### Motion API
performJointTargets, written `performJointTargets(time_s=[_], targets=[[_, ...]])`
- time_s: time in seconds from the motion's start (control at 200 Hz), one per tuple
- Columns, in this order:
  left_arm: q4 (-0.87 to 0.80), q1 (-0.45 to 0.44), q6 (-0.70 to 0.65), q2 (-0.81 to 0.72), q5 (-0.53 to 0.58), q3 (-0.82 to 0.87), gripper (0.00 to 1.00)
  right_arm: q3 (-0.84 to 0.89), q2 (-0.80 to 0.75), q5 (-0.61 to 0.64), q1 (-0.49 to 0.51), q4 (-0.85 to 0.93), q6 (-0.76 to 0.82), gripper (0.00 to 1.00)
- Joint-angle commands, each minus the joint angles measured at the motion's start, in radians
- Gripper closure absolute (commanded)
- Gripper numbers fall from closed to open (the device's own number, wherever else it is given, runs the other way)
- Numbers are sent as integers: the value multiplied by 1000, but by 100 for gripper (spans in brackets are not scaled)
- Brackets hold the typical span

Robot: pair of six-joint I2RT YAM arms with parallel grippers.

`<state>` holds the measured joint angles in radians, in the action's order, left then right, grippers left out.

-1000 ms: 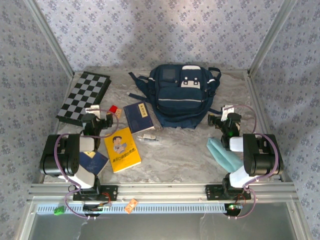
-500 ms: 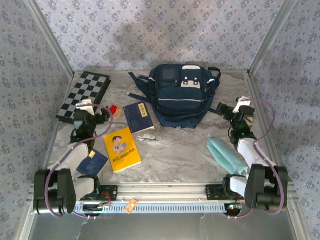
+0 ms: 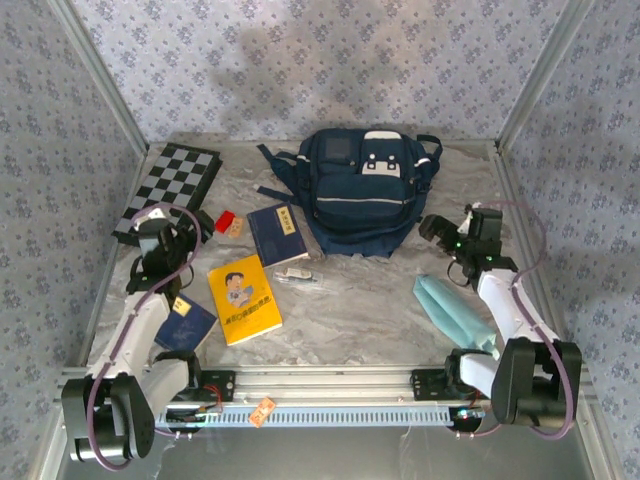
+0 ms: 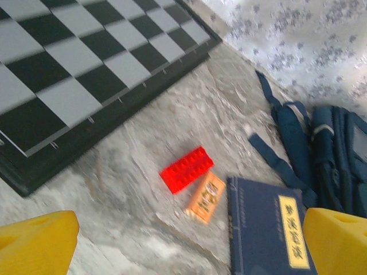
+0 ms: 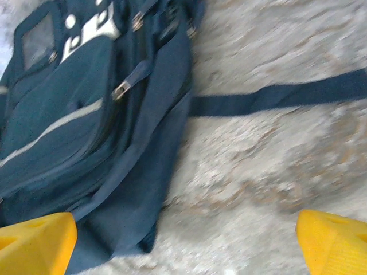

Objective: Pack the student bag
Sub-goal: Rotate the student bag at the top-center of the table.

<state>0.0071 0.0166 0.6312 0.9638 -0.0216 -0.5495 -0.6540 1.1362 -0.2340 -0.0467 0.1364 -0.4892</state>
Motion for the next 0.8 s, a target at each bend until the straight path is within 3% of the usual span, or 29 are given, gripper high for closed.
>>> performJointTargets(time_s=[0.0, 0.27, 0.465, 0.635, 0.794], targets=[[-60, -51, 77, 0, -114, -36, 0, -62, 34, -47, 75, 103, -59, 0], [-86, -328, 67, 69, -87, -89, 0, -139, 184, -36, 248, 58, -207, 0], [-81, -460, 73, 154, -60, -143, 0, -218, 321, -10, 280, 37, -232, 3], [-49, -529, 81, 212, -55, -160, 0, -265, 408, 36, 308, 14, -210, 16], [-69, -533, 80, 239, -66, -185, 0, -277, 463, 77, 341, -32, -230, 33]])
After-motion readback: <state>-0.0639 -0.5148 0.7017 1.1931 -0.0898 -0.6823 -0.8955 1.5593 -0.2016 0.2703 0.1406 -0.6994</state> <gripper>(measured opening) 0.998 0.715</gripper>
